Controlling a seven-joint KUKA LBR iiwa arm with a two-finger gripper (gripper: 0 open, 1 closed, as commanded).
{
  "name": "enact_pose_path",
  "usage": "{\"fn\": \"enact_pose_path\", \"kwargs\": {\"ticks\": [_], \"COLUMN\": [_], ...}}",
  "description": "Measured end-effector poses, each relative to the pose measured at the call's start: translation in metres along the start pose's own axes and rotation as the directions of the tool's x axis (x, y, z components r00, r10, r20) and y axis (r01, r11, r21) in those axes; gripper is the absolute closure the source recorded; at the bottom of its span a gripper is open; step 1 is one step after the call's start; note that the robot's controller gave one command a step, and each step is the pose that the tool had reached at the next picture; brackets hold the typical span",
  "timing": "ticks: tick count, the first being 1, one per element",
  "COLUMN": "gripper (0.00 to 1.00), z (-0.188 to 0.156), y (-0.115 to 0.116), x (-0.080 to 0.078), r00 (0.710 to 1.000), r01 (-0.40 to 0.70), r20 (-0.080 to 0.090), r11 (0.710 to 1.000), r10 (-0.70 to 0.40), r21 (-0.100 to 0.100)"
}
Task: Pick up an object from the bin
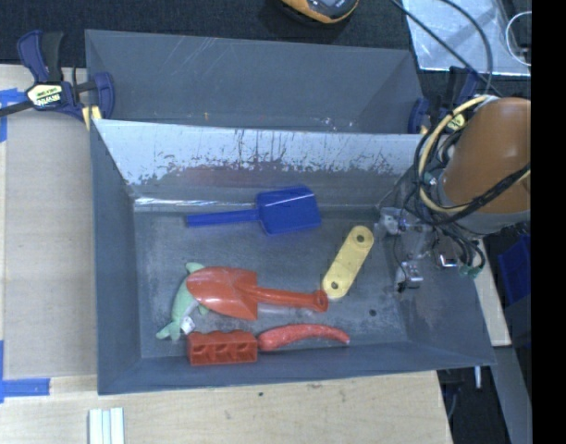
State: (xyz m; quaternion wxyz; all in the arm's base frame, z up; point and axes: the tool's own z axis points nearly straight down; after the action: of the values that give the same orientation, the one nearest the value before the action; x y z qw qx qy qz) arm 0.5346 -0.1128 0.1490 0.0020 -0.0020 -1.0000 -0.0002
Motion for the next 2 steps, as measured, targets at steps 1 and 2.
{"fn": "enact_pose_path", "kwargs": {"ticks": [1,2], "gripper": [0.00,0.00], "z": [-0.005,0.078], "y": [0.001,0.020], "x": [-0.002,-0.056], "r00": [1.000,0.900], "r01": [0.004,0.436], "r20": [0.007,0.006], "r11": [1.000,0.900], "r10": [-0.004,-0.436], "r21": [0.001,0.002]}}
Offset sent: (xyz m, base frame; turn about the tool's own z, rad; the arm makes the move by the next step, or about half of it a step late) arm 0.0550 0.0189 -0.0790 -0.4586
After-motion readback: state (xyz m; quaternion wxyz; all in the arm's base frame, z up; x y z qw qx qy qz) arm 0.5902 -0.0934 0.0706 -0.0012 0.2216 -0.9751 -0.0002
